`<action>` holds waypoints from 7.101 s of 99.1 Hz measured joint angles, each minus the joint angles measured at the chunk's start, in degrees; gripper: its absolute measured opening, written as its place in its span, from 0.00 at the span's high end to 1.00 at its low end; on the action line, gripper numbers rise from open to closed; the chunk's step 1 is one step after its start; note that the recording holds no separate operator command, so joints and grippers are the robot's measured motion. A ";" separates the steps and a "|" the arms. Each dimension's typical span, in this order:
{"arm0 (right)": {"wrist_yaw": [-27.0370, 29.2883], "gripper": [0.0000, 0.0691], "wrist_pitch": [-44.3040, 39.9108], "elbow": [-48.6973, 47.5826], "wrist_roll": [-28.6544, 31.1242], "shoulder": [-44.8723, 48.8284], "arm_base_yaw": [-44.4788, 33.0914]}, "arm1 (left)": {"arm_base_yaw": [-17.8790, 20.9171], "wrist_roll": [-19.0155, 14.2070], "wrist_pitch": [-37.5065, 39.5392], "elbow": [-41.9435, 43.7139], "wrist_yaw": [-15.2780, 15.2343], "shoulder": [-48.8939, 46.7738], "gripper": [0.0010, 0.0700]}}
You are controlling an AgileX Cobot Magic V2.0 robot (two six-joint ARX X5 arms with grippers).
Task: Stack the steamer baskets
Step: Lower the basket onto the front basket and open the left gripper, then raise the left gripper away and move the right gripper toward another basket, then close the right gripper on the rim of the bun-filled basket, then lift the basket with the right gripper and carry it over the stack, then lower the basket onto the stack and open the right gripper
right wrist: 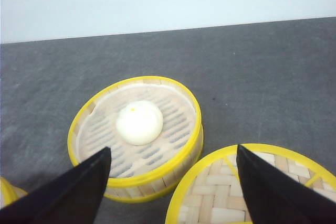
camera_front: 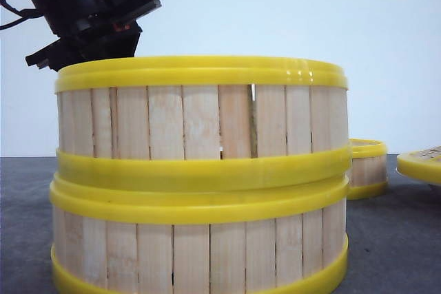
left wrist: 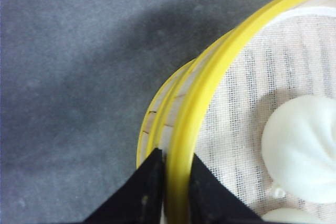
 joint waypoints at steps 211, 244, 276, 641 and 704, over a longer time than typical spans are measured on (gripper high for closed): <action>0.11 0.40 4.26 28.13 1.55 59.34 1.07 | 0.66 -10.49 5.33 -18.14 -8.37 -61.42 0.68; 3.10 0.54 5.81 28.81 2.03 65.55 -0.17 | 0.66 -10.69 -0.76 -18.14 -8.37 -64.70 0.68; 2.99 0.71 6.45 28.92 3.28 67.98 -0.92 | 0.66 -10.69 -1.03 -18.14 -8.57 -64.67 0.68; -4.42 0.80 -22.75 32.85 -9.03 45.07 29.57 | 0.66 -7.39 -2.78 -18.14 -8.76 -64.67 0.68; 5.97 0.55 -18.16 32.85 -6.97 34.71 26.62 | 0.66 -6.69 -2.78 -18.14 -8.76 -64.67 0.68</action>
